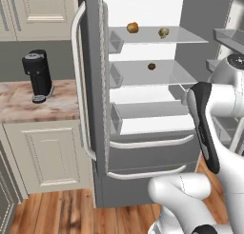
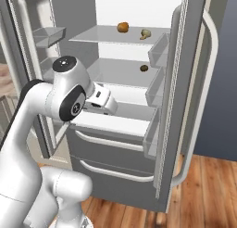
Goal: Place the mushroom in the correct fridge rack based on whether it is a fruit or vegetable. Finally, close the fridge door.
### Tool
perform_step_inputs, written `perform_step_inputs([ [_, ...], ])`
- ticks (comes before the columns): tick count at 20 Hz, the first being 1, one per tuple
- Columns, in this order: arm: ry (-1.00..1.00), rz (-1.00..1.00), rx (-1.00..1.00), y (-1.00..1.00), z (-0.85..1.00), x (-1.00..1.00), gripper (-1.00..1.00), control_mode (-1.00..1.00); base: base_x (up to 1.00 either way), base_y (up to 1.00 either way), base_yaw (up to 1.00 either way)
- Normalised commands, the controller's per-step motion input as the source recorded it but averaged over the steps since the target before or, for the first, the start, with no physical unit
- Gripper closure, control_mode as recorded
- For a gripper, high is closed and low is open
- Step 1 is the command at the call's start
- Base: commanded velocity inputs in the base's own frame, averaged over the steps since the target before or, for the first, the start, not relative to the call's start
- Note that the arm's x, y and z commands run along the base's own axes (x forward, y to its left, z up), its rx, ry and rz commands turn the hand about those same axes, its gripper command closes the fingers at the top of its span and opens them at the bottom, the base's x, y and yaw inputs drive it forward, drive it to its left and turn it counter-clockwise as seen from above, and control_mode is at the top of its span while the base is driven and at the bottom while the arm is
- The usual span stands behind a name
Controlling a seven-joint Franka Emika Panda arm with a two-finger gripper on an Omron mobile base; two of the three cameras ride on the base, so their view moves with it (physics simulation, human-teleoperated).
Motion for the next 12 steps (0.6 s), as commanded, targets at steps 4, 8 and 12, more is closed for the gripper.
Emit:
perform_step_inputs([
  [4, 0.00, 0.00, 0.00, 0.00, 0.00, -0.17, -1.00, -1.00, 0.00, 0.00, 0.00],
  [8, -0.12, 0.07, -0.03, 0.35, 0.00, -0.87, -1.00, -1.00, 0.00, 0.00, 0.00],
  [12, -0.29, 0.13, -0.12, 0.89, 0.00, -0.65, -1.00, -1.00, 0.00, 0.00, 0.00],
])
